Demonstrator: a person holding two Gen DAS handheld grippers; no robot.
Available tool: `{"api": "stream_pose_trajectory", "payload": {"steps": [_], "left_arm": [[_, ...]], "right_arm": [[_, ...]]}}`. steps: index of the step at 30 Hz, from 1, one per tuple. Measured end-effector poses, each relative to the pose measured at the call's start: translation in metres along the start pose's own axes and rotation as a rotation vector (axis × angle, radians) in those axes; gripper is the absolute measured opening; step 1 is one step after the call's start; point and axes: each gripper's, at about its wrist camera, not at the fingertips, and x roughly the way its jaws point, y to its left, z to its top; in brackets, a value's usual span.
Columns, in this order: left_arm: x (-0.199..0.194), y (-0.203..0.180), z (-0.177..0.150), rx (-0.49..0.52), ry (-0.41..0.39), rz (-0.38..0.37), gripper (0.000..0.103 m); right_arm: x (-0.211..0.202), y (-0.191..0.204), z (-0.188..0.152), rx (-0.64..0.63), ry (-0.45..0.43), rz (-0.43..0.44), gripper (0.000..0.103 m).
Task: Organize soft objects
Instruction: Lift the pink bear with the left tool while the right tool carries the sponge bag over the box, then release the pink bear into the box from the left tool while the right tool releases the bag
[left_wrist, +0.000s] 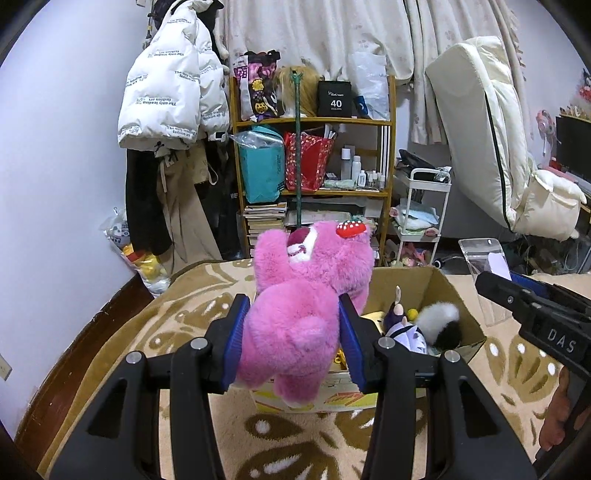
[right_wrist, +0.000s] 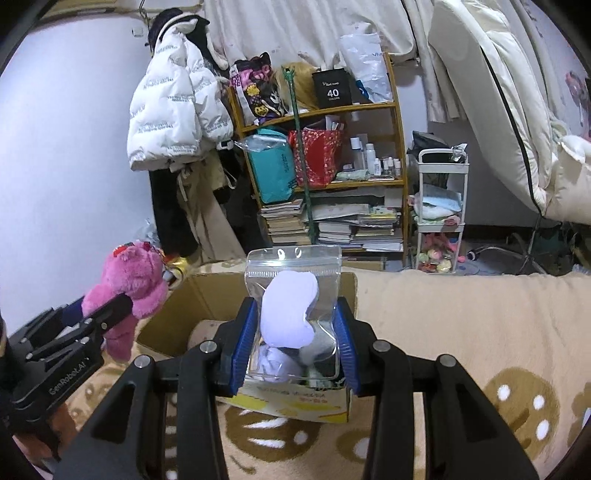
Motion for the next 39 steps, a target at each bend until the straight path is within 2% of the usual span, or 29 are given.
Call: {"api": "stream_pose_trajectory", "payload": {"steps": [7, 17, 24, 32, 39], "left_arm": [[0.021, -0.002, -0.005, -0.016, 0.032, -0.020, 0.046], [0.037, 0.001, -0.016, -0.022, 0.086, -0.021, 0.047], [0.037, -0.007, -0.020, 0.015, 0.105, -0.047, 0.050], [0.037, -0.007, -0.017, -0.006, 0.098, -0.108, 0.050], [0.035, -0.003, -0.017, -0.023, 0.108, -0.084, 0.065]], "right_arm": [[0.020, -0.003, -0.005, 0.010, 0.039, 0.004, 0.044], [0.035, 0.006, -0.016, -0.076, 0.083, -0.073, 0.044], [0.040, 0.012, -0.022, -0.121, 0.102, -0.079, 0.044], [0.039, 0.015, -0.020, -0.114, 0.092, -0.051, 0.044], [0.032, 0.016, -0.016, -0.080, 0.070, -0.028, 0.044]]}}
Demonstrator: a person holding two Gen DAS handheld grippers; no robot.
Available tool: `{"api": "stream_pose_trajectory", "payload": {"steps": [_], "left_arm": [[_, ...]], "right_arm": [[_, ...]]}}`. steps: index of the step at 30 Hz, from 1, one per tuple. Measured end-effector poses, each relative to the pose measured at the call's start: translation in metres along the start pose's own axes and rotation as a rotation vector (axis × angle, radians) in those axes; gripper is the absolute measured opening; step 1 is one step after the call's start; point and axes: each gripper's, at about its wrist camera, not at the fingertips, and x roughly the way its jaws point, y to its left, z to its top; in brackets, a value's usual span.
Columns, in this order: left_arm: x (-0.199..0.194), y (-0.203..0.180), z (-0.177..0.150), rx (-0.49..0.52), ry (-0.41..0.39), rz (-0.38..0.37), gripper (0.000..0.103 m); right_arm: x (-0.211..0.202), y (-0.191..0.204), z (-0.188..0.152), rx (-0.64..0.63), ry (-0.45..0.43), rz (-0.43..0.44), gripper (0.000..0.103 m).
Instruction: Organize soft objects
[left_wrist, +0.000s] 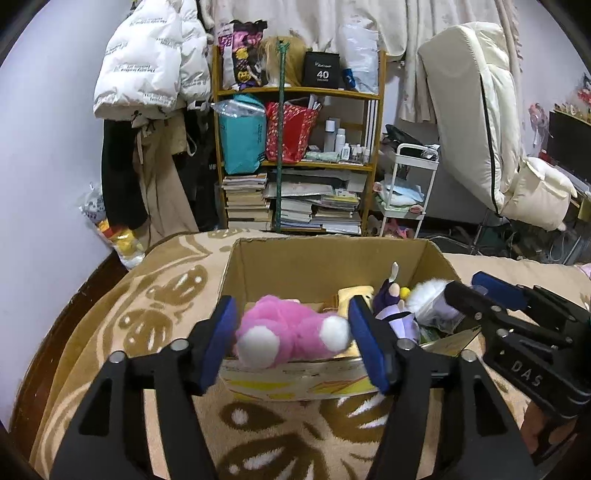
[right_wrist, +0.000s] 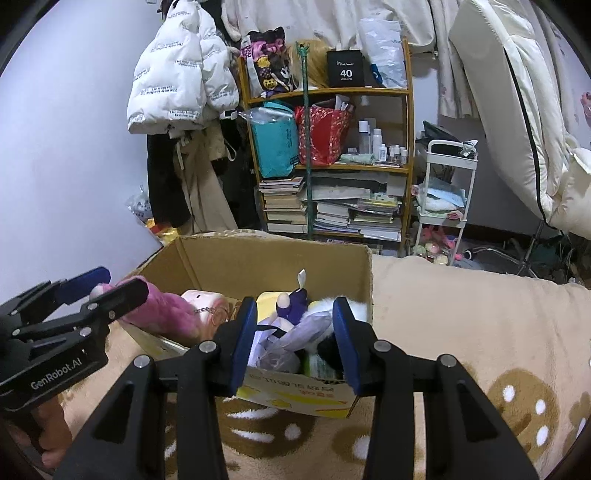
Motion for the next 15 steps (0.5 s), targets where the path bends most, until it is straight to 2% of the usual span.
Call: {"api": "stream_pose_trajectory", "payload": {"steps": [2, 6, 8, 11, 15], "left_arm": [[-0.003, 0.002, -0.001, 0.000, 0.002, 0.012, 0.066], [-0.011, 0.005, -0.003, 0.003, -0.001, 0.041, 0.075], [-0.018, 0.007, -0.004, -0.003, -0.008, 0.045, 0.078], [-0.029, 0.009, -0.005, 0.001, -0.019, 0.061, 0.082], [-0.044, 0.011, -0.009, 0.012, -0.028, 0.096, 0.095]], "right_arm": [[-0.003, -0.001, 0.000, 0.007, -0.006, 0.003, 0.044], [-0.013, -0.003, 0.000, 0.008, -0.020, 0.005, 0.045], [-0.020, -0.005, 0.000, 0.016, -0.030, 0.008, 0.053], [-0.031, -0.007, 0.000, 0.024, -0.048, 0.007, 0.058], [-0.048, -0.009, -0.001, 0.027, -0.061, 0.008, 0.065]]}}
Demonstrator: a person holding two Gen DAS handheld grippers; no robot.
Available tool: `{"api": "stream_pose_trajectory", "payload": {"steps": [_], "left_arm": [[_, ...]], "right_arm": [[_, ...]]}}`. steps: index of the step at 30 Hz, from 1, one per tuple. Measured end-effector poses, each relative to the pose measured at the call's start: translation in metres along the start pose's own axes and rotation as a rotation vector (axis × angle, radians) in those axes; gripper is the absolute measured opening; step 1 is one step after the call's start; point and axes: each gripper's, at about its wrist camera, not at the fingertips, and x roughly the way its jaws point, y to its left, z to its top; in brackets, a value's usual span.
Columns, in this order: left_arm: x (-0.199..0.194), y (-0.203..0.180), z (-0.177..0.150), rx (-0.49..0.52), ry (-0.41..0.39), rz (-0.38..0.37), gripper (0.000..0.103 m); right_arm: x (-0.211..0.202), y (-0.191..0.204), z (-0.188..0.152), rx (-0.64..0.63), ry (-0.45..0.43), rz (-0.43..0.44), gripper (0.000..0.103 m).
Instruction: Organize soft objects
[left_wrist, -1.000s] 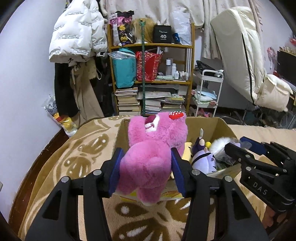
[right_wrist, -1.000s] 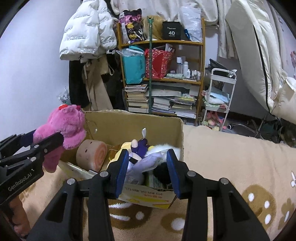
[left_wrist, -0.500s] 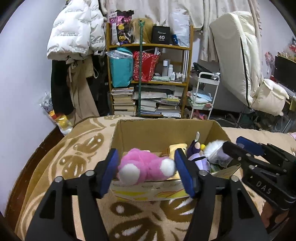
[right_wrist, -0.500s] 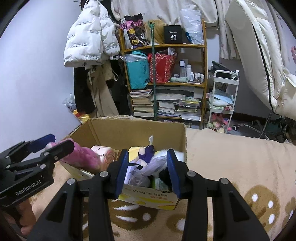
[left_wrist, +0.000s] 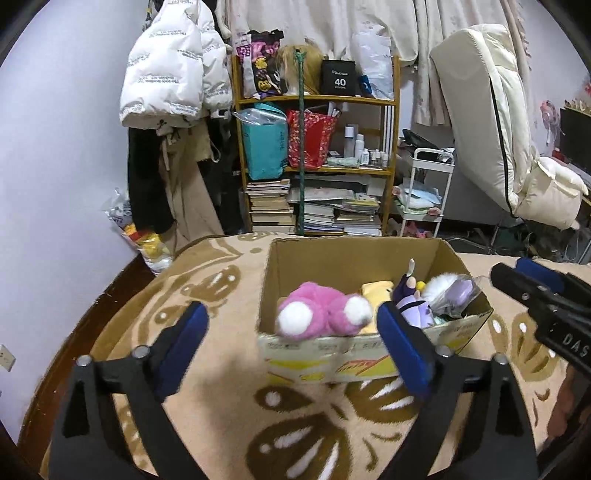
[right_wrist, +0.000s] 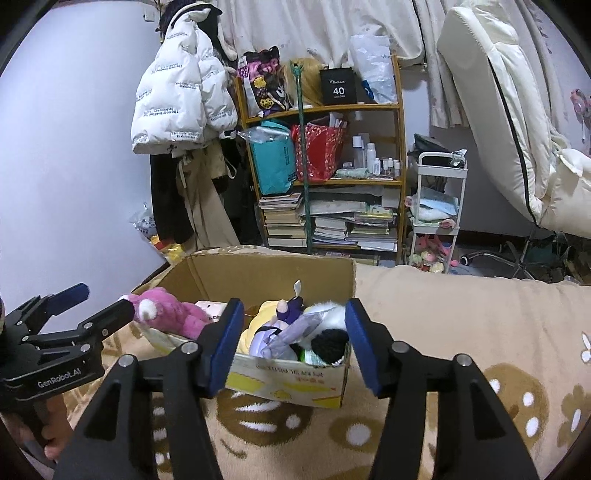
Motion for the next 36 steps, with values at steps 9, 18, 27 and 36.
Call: {"api": "stream_pose_trajectory", "payload": {"steps": [9, 18, 27, 36], "left_arm": [[-0.041, 0.000, -0.009, 0.063, -0.011, 0.047, 0.097], [-0.073, -0.002, -0.020, 0.068, -0.024, 0.060, 0.099], [-0.112, 0.012, -0.028, 0.017, -0.059, 0.082, 0.099], [-0.148, 0.021, -0.033, -0.023, -0.143, 0.097, 0.099]], "right_arm": [[-0.044, -0.007, -0.002, -0.002, -0.059, -0.009, 0.091], [-0.082, -0.001, -0.005, -0.036, -0.094, -0.021, 0.102], [-0.111, 0.007, -0.008, -0.065, -0.126, -0.036, 0.103], [-0.131, 0.005, -0.016, -0.051, -0.133, -0.032, 0.103]]}}
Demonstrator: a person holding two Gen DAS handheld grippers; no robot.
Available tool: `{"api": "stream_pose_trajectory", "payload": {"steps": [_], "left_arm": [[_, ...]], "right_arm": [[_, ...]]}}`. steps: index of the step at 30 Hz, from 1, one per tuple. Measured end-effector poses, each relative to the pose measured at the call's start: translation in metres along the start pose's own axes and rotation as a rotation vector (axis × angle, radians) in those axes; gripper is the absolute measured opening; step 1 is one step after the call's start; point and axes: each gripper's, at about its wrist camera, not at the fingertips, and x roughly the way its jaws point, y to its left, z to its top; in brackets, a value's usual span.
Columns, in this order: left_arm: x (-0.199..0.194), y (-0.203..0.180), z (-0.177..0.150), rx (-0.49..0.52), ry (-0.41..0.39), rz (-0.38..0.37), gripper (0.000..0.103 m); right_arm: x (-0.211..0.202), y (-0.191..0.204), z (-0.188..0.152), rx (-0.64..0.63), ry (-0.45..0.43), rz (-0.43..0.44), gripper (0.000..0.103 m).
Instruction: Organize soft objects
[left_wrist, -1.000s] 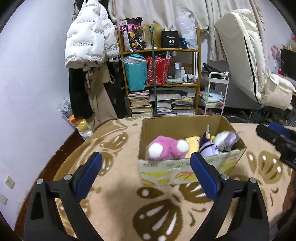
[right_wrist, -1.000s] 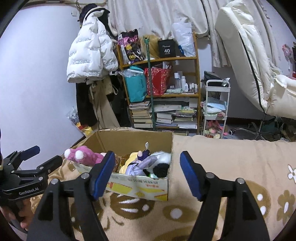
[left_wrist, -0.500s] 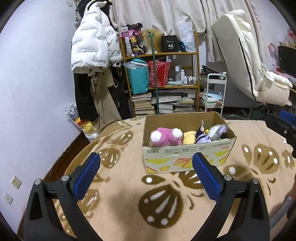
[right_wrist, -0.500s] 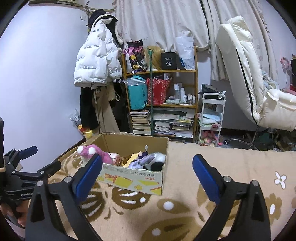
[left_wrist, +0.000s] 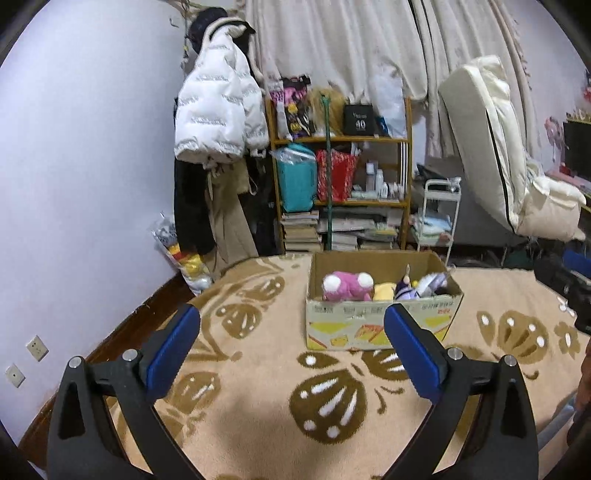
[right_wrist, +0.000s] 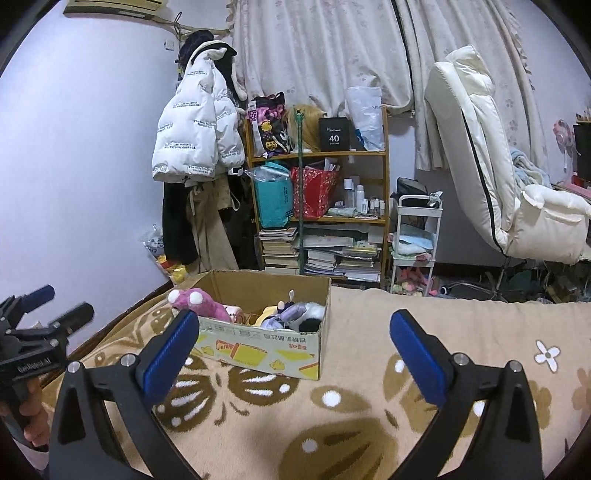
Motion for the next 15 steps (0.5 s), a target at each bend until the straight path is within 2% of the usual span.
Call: {"api": "stream_pose_trajectory", "payload": {"steps": [7, 15], "left_arm": [[-0.005, 0.000, -0.002, 0.014, -0.019, -0.003, 0.099], [0.012, -0.009, -0.007, 0.036, -0.008, -0.039, 0.099]], "right_arm": [[-0.003, -0.007, -0.006, 0.022, 0.004, -0.002, 0.103], [0.005, -0.012, -0.006, 0.025, 0.020, -0.006, 0.103]]}}
